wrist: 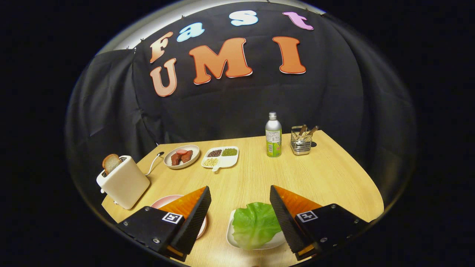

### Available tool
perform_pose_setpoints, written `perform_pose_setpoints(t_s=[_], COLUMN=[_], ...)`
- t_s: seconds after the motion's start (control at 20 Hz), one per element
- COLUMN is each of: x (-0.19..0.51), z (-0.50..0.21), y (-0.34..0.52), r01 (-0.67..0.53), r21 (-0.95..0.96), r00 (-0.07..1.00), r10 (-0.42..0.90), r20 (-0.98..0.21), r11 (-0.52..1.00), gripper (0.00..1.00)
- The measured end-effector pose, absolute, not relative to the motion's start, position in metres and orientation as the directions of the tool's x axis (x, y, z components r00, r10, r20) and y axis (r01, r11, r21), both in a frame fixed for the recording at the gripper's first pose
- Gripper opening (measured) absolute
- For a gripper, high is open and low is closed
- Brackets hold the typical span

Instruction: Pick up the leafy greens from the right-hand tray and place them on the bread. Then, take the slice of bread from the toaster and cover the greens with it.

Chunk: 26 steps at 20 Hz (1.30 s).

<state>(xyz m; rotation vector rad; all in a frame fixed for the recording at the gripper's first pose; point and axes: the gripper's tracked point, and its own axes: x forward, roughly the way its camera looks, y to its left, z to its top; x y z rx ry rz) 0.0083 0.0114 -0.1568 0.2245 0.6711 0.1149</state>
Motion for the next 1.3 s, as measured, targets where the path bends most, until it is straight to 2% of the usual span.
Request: perform_pose_setpoints(t_s=[0.3, 0.55, 0.75, 1.05, 1.15, 1.3], x=[-0.003, -0.01, -0.025, -0.032, -0.028, -0.031], z=[-0.214, -0.232, -0.251, -0.28, -0.289, -0.299], y=[-0.003, 0.014, 0.031, 0.026, 0.017, 0.019], r01=[0.021, 0.004, 0.009, -0.011, -0.034, -0.015], r21=[0.124, 0.189, 0.263, 0.157, 0.085, 0.086], r00=[0.628, 0.529, 0.401, 0.315, 0.323, 0.295], r10=[0.084, 0.158, 0.237, 0.152, 0.092, 0.086], r20=[-0.774, -0.834, -0.885, -0.937, -0.942, -0.952], r11=[0.992, 0.982, 0.965, 0.988, 0.996, 0.996], gripper=[0.96, 0.95, 0.95, 0.94, 0.93, 0.79])
